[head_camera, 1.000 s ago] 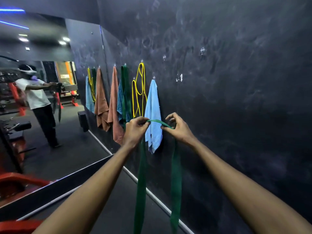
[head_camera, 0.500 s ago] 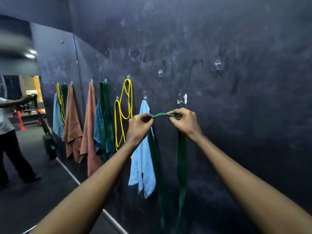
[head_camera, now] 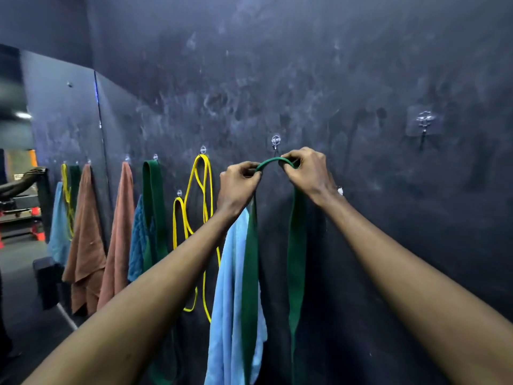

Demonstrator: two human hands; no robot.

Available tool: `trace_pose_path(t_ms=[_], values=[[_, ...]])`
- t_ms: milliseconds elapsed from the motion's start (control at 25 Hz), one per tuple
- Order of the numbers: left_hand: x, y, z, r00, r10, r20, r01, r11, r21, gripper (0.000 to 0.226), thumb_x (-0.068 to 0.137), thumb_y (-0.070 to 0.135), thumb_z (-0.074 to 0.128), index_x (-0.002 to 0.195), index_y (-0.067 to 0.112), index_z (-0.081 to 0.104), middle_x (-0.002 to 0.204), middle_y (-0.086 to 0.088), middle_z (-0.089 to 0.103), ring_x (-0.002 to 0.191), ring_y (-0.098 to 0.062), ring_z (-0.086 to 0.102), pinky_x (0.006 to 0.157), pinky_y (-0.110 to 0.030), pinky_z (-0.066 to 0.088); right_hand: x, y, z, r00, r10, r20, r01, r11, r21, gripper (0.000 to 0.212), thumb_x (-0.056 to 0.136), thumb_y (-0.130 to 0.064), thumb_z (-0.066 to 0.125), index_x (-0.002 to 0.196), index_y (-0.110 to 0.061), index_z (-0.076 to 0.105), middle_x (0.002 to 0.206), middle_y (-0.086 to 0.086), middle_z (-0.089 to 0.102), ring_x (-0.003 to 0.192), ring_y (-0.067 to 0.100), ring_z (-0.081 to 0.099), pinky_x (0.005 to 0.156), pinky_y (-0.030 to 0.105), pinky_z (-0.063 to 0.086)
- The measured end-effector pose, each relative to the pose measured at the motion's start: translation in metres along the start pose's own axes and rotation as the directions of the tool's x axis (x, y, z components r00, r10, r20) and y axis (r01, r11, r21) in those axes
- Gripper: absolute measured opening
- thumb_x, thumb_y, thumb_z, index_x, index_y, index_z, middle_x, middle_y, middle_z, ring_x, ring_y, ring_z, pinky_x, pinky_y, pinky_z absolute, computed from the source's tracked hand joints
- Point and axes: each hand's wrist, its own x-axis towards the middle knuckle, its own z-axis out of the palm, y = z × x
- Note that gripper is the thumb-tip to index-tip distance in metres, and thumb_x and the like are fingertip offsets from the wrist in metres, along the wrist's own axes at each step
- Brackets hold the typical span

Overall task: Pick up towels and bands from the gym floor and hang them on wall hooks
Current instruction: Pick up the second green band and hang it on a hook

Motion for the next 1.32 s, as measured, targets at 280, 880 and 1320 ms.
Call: trace_pose_path(t_ms=[280, 880, 1320], values=[[0.076, -0.027, 0.028, 0.999, 0.017, -0.041, -0.025, 0.976, -0.215, 0.024, 0.079, 0.023, 0.064, 0.098, 0.023, 0.079, 0.086, 0.006, 0.077, 0.078, 0.008, 0.068, 0.075, -0.018, 0.056, 0.051, 0.003, 0.028, 0.992, 0.002, -0.124, -0.023, 0.986, -0.165, 0.020, 0.084, -0.031, 0.066, 0.099, -0.024, 0.077, 0.090, 0.002, 0.065, 0.082, 0.021, 0.065, 0.075, 0.035, 0.053], [0.057, -0.079, 0.066, 0.970, 0.239, 0.051, -0.186, 0.857, -0.480, 0.028, 0.089, 0.025, 0.068, 0.115, 0.016, 0.073, 0.095, 0.003, 0.072, 0.080, -0.006, 0.066, 0.079, -0.022, 0.052, 0.022, 0.008, 0.066, 0.982, -0.059, -0.181, -0.012, 0.930, -0.367, 0.029, 0.083, -0.031, 0.060, 0.107, -0.016, 0.061, 0.102, 0.002, 0.061, 0.094, 0.024, 0.063, 0.088, 0.042, 0.051], [0.026, -0.111, 0.070, 0.938, 0.319, 0.136, -0.232, 0.870, -0.436, 0.043, 0.095, 0.014, 0.058, 0.137, 0.017, 0.057, 0.107, -0.005, 0.060, 0.090, -0.007, 0.056, 0.088, -0.023, 0.047, -0.034, 0.005, 0.067, 0.988, 0.155, -0.001, -0.142, 0.900, -0.413, 0.064, 0.090, -0.041, 0.057, 0.149, -0.026, 0.038, 0.104, 0.000, 0.052, 0.089, 0.023, 0.063, 0.084, 0.041, 0.054]])
